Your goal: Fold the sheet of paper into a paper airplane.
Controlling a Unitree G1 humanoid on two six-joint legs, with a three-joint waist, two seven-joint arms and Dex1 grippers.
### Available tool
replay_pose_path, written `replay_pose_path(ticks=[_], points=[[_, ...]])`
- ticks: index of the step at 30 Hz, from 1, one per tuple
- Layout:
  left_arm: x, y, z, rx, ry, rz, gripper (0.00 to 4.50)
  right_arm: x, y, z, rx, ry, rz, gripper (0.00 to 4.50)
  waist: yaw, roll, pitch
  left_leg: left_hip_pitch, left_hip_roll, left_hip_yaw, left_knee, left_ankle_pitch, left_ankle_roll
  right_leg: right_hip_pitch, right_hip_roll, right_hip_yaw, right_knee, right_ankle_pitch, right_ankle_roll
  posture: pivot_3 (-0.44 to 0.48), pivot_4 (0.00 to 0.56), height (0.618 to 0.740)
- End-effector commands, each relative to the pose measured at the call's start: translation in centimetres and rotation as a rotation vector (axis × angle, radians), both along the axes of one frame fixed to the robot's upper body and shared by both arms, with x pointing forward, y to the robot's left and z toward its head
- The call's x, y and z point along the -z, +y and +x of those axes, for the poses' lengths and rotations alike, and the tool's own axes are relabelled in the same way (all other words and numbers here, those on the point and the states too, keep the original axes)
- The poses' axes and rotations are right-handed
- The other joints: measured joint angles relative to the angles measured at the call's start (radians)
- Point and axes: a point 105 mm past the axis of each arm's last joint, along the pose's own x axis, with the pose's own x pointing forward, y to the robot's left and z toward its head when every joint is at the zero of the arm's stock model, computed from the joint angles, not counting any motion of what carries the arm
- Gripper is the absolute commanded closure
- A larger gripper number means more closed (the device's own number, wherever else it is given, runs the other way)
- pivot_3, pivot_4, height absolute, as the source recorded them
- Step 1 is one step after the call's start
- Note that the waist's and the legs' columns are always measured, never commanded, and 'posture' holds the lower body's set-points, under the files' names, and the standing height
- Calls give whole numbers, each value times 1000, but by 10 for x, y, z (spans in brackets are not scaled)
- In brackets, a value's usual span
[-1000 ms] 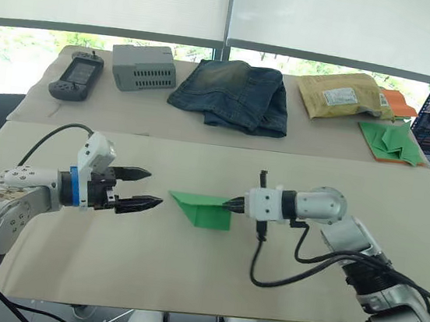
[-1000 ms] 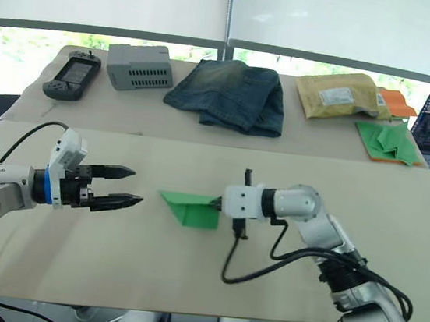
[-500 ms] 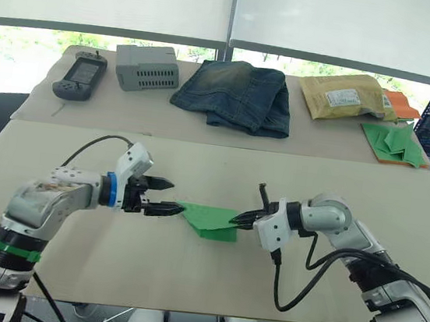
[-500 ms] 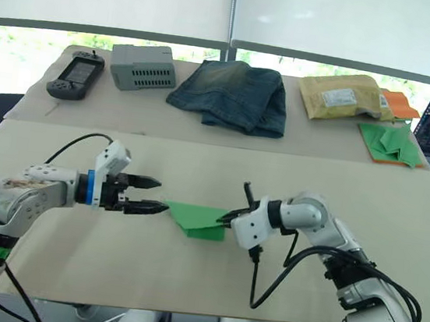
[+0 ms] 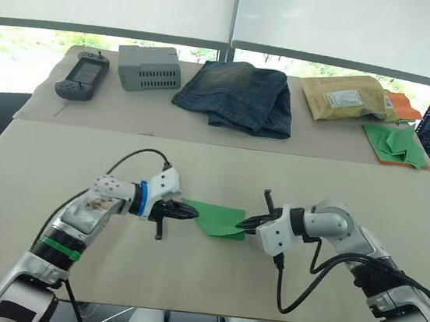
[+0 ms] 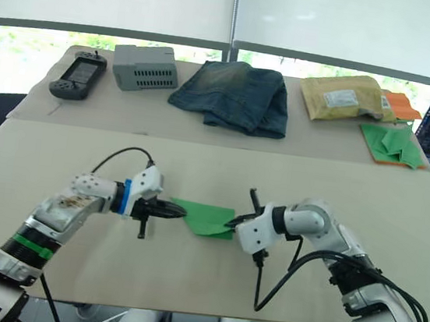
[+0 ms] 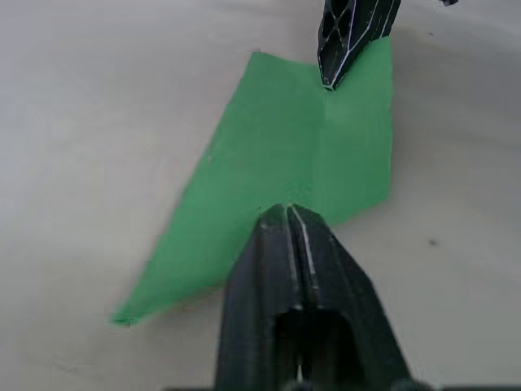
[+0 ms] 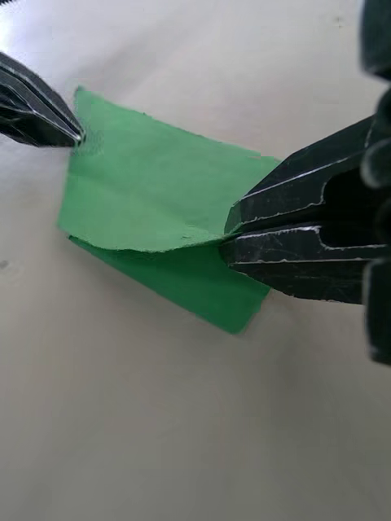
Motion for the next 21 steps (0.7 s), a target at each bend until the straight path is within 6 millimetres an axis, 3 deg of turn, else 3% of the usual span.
replay_pose_path(ticks=[1, 4, 6, 12, 21], points=[[3, 1, 4, 10, -42, 44, 4454, -9, -3, 0, 0, -24, 16, 4500, 0, 0, 0, 0, 0, 0, 0, 0, 0, 0, 0, 0, 0, 0, 0, 0, 150, 728], [16, 3, 9, -16, -42, 84, 4454, -8, -5, -2, -5, -16, 9, 4500, 2, 0, 0, 2, 0, 0, 0, 0, 0, 2, 0, 0, 0, 0, 0, 0, 150, 728], [15, -1, 13, -34, -40, 60, 4454, -8, -5, -2, -9, -11, 10, 4500, 6, 0, 0, 6, -1, 0, 0, -1, 1, 7, 0, 0, -1, 0, 0, 0, 150, 728], [-9, -16, 18, -41, -6, -76, 4454, -8, -3, -6, -24, -1, 15, 4500, 14, 0, 0, 11, -1, 0, 0, -2, 3, 13, -1, 0, -2, -1, 2, 0, 150, 728], [14, -14, 15, -11, -23, 100, 4454, -10, -9, -5, -10, -6, 9, 4500, 19, 0, 0, 11, -2, 0, 0, -2, 3, 13, -1, 0, -2, -1, 2, 0, 150, 728]])
